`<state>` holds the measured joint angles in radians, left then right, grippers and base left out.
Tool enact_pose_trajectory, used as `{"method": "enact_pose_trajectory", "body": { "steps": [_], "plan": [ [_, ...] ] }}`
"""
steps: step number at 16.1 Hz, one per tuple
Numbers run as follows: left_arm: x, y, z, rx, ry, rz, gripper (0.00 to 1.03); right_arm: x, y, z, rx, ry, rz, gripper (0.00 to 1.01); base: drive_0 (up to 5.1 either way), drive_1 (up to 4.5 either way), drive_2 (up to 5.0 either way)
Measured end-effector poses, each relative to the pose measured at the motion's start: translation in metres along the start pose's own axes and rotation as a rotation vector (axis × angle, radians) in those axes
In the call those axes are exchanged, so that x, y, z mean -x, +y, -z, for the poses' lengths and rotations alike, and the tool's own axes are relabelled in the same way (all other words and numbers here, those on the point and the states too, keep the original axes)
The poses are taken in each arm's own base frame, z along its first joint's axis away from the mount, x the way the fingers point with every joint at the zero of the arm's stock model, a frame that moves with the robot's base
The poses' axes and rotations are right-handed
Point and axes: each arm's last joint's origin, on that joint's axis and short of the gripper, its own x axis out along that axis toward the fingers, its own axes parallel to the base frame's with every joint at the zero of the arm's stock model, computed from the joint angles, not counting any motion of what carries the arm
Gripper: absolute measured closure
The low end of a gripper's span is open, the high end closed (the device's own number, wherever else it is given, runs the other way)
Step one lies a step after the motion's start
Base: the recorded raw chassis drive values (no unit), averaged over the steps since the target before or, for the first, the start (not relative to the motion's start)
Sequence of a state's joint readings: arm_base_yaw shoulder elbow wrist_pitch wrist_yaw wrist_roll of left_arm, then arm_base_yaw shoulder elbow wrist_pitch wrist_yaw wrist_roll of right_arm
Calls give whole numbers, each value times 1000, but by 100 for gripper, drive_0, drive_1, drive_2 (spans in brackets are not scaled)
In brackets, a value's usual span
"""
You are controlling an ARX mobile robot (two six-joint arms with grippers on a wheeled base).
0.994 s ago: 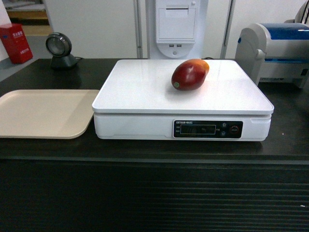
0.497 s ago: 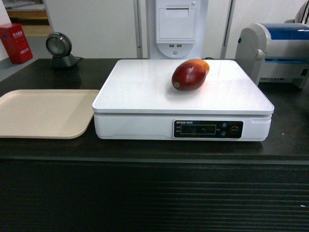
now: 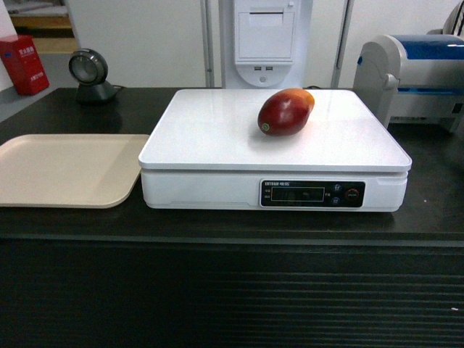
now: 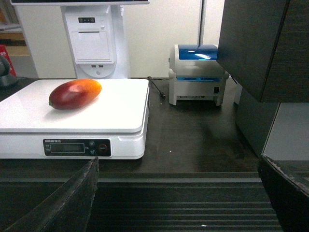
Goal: Place dark red mango on scale at checkout
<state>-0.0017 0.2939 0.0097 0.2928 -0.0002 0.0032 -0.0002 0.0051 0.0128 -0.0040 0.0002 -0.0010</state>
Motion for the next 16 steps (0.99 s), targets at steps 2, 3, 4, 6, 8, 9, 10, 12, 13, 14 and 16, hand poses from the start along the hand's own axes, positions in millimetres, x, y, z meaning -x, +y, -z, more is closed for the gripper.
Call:
{"method": "enact_pose_trajectory", "body": {
  "steps": [2,3,4,6,8,9,10,12,13,14,16],
  "plan": [
    [3,0,0,0,-3,0,101,0,0,0,0,0,0,3,0,0,0],
    [4,0,0,0,-3,0,101,0,0,0,0,0,0,3,0,0,0],
    [5,0,0,0,-2,0,101,0,0,0,0,0,0,3,0,0,0],
    [8,0,0,0,-2,0,101,0,0,0,0,0,0,3,0,0,0],
    [17,0,6,0,45,0,101,0,0,0,0,0,0,3,0,0,0],
    [19,0,0,0,-13,0,101,0,0,0,0,0,0,3,0,0,0],
    [18,0,4,0,14,0,101,0,0,0,0,-1,0,3,0,0,0],
    [18,0,3,0,6,0,101,0,0,0,0,0,0,3,0,0,0],
    [18,0,3,0,10,-1,101,0,0,0,0,0,0,3,0,0,0],
    [18,0,3,2,10,0,100,0,0,0,0,0,0,3,0,0,0],
    [18,0,3,2,10,0,76,0,0,0,0,0,0,3,0,0,0]
  ]
}}
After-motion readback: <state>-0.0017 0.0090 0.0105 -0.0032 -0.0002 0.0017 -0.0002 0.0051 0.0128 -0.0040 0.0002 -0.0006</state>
